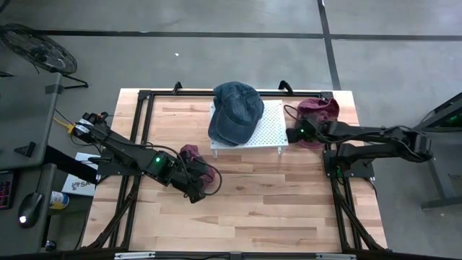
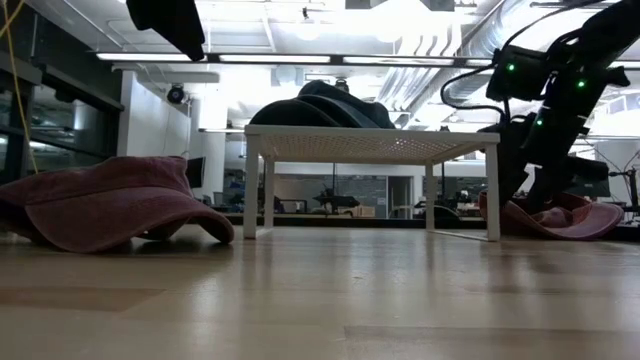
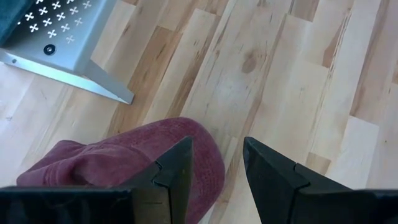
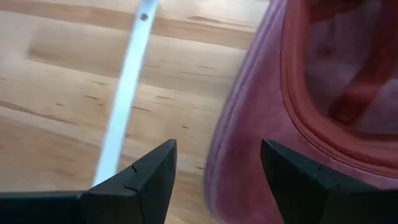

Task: Pick & Place hat
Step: Put the right red cap on the shelf

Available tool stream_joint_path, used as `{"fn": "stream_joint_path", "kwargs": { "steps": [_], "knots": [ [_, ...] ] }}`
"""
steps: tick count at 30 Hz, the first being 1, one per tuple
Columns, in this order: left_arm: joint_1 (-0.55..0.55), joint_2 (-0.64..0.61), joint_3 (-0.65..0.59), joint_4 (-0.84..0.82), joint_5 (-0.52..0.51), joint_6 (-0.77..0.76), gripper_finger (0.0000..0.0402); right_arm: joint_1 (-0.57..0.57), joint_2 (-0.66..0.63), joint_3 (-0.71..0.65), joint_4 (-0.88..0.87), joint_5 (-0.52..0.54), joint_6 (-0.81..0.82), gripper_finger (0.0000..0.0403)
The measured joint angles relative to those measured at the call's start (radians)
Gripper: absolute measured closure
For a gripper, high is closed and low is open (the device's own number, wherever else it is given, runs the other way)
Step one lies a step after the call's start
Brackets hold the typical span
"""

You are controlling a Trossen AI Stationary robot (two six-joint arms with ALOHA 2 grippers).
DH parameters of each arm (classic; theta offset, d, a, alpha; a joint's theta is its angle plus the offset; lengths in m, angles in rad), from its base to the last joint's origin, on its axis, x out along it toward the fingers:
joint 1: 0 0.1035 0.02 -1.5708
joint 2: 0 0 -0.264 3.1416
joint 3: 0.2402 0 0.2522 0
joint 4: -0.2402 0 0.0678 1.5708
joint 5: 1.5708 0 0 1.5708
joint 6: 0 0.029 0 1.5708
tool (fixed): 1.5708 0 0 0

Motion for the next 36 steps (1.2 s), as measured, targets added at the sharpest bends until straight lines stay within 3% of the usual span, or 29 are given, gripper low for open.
{"fn": "stream_joint_path", "kwargs": {
  "steps": [7, 29, 36],
  "knots": [
    [0.000, 0.000, 0.000, -0.002, 0.000, 0.000, 0.0261, 0.000, 0.057, 0.000, -0.006, 0.013, -0.004, 0.0199],
    [0.000, 0.000, 0.000, -0.018, -0.001, 0.000, 0.0261, -0.001, 0.030, 0.006, -0.051, -0.022, -0.046, 0.0391],
    [0.000, 0.000, 0.000, -0.017, -0.011, 0.000, 0.0261, 0.000, -0.051, 0.069, -0.188, -0.040, -0.080, 0.0395]
  ]
}}
